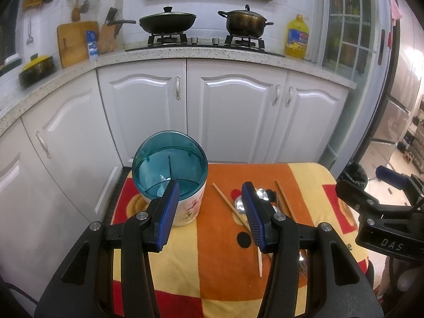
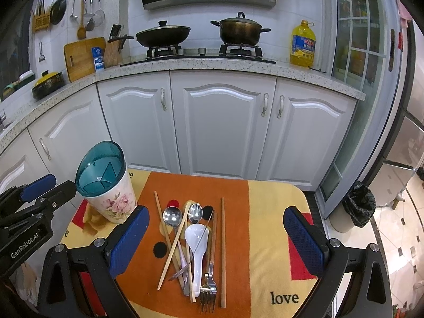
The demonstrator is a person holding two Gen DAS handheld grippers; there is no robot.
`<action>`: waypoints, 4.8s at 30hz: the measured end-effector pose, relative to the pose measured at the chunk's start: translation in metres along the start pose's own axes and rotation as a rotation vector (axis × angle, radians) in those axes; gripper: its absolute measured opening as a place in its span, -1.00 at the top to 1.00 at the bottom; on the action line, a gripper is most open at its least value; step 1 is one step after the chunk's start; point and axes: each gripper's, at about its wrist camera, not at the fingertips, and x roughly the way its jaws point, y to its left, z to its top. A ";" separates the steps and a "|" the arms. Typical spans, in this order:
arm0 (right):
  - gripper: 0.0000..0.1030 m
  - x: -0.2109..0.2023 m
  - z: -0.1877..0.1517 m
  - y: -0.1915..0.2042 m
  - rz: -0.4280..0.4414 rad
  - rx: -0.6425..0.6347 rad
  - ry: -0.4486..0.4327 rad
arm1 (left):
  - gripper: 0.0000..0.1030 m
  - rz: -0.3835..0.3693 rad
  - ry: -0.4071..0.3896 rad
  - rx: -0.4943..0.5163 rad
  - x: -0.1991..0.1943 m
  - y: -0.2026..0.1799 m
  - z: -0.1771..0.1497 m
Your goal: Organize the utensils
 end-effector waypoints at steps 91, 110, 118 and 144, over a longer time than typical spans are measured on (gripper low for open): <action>0.76 0.197 -0.038 -0.072 0.494 0.220 0.365 | 0.49 -0.186 0.514 0.120 0.222 -0.073 -0.031; 0.63 0.217 -0.030 -0.035 0.417 0.067 0.457 | 0.95 -0.234 0.539 0.070 0.217 -0.052 -0.037; 0.63 0.230 -0.026 -0.030 0.420 0.060 0.491 | 0.93 -0.221 0.529 0.061 0.222 -0.055 -0.035; 0.96 0.123 -0.010 -0.049 0.572 0.151 0.234 | 0.94 -0.376 0.349 -0.032 0.119 -0.024 0.007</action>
